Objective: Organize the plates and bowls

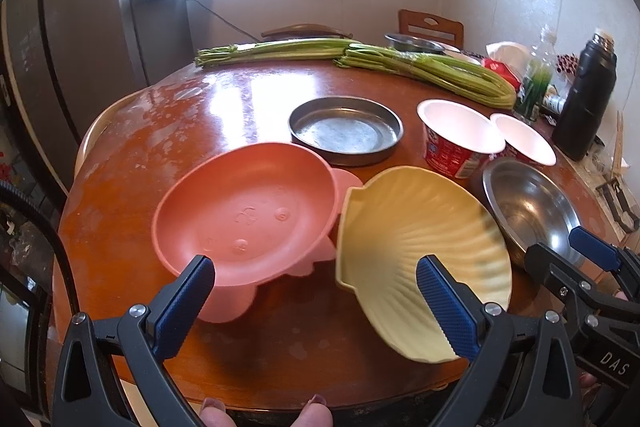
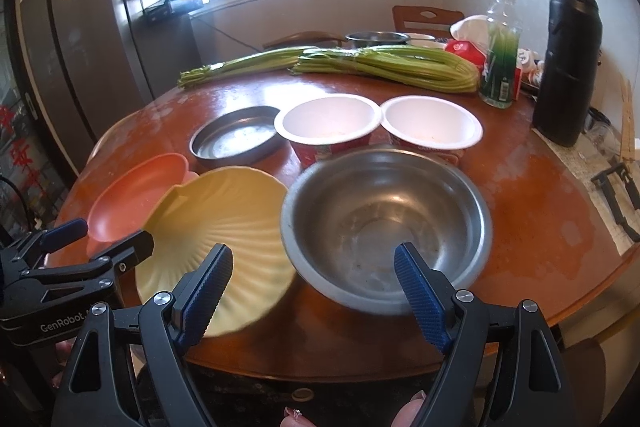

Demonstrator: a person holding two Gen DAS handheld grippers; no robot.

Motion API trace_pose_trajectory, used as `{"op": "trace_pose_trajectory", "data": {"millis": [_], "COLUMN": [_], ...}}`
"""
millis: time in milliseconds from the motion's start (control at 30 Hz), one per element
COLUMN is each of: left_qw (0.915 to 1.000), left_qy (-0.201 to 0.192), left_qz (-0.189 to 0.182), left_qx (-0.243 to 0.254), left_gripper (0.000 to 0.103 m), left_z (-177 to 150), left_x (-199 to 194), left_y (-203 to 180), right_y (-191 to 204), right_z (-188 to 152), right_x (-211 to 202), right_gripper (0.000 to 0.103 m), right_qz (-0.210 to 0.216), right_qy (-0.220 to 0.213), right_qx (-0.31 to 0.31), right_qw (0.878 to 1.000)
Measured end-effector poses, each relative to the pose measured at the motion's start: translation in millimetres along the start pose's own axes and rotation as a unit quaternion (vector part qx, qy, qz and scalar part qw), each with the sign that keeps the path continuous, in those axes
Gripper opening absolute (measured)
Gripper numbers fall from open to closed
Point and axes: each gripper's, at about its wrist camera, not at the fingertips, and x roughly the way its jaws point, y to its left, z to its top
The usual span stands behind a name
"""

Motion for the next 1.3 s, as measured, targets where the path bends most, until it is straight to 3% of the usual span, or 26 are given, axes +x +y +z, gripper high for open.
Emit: {"op": "trace_pose_trajectory", "data": {"millis": [233,333,433,533,633,1000,1167,1300], "left_qw": [0.9972,0.9933,0.9913,0.9914,0.9900,0.9886,0.9903,0.9910], "left_qy": [-0.027,-0.044,-0.055,-0.013,0.020,0.072,0.076,0.073], "left_qz": [0.008,0.016,0.041,0.043,0.019,-0.009,-0.012,-0.012], "left_qx": [-0.069,-0.106,-0.112,-0.123,-0.138,-0.132,-0.115,-0.112], "left_gripper": [0.102,0.102,0.101,0.101,0.101,0.101,0.099,0.096], "left_z": [3,2,1,-2,-3,10,15,19], "left_x": [-4,-6,-11,-3,11,52,58,58], "left_y": [44,74,100,114,123,120,113,113], "right_y": [21,39,62,83,105,126,127,131], "right_z": [26,41,55,64,69,83,83,80], "right_x": [3,12,27,46,68,122,140,148], "right_gripper": [0.084,0.084,0.084,0.084,0.084,0.083,0.066,0.059], "right_qz": [0.033,0.059,0.093,0.120,0.133,0.097,0.103,0.097], "right_qy": [-0.018,-0.014,0.013,0.039,0.069,0.112,0.132,0.137], "right_qx": [-0.026,-0.049,-0.070,-0.082,-0.097,-0.123,-0.125,-0.140], "right_qw": [0.999,0.997,0.993,0.989,0.984,0.981,0.978,0.976]}}
